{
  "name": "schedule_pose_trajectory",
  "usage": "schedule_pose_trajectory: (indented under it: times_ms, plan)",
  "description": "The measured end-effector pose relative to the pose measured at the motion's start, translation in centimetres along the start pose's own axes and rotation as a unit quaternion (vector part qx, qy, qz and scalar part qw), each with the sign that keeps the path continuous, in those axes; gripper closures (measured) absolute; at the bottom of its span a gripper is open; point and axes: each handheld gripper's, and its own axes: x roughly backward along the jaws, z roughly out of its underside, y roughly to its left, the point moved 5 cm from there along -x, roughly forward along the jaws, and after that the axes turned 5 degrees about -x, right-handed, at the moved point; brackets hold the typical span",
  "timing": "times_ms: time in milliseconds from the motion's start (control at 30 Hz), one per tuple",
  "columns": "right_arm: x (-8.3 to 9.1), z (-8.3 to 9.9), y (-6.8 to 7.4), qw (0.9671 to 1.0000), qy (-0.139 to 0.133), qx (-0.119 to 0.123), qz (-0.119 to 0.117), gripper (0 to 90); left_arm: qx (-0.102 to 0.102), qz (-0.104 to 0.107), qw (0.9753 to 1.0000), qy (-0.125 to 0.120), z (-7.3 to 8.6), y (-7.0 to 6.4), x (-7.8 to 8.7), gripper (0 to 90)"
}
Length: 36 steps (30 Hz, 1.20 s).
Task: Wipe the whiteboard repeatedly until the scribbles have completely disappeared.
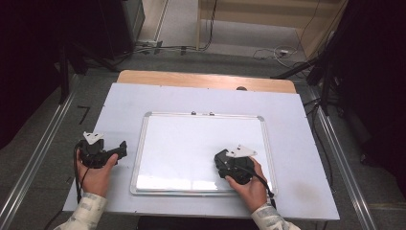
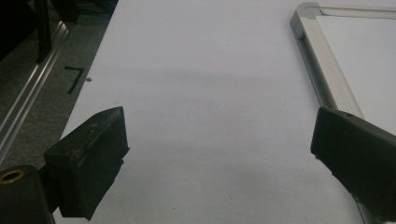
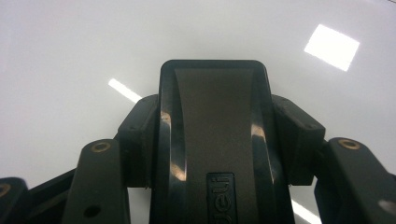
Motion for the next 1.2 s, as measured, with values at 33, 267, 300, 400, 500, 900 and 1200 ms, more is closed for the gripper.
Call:
schedule_pose_trajectory:
  times_ms: [33, 267, 300, 400, 500, 900, 1200]
  plan:
    - [0.0, 0.0, -0.1, 1.0, 0.0, 0.0, 0.001, 39.1, 0.0, 0.0, 1.0, 0.0, 0.0, 0.0, 0.0, 4.3]
    - [0.4, -0.1, -2.0, 0.9993, -0.002, -0.034, 0.013, 39.2, 0.002, 0.0, 1.0, -0.001, -0.1, 0.1, 0.0, 4.3]
    - [0.6, -0.1, -2.2, 0.9991, -0.006, -0.039, 0.014, 39.2, 0.002, 0.001, 1.0, 0.0, -0.1, 0.1, -0.1, 4.3]
    - [1.4, -0.6, -2.5, 0.9987, -0.019, -0.045, 0.014, 39.2, 0.002, 0.001, 1.0, 0.0, -0.1, 0.1, -0.1, 4.3]
    - [1.9, -1.0, -2.7, 0.9982, -0.026, -0.051, 0.017, 39.1, 0.001, 0.0, 1.0, 0.0, -0.1, 0.1, -0.1, 4.3]
    - [2.9, -1.7, -3.6, 0.9965, -0.041, -0.069, 0.022, 39.1, 0.003, 0.0, 1.0, 0.0, 0.0, 0.3, 0.0, 4.3]
    - [3.4, -2.1, -4.3, 0.9952, -0.048, -0.079, 0.031, 39.1, 0.002, -0.001, 1.0, 0.0, 0.0, 0.3, 0.0, 4.3]
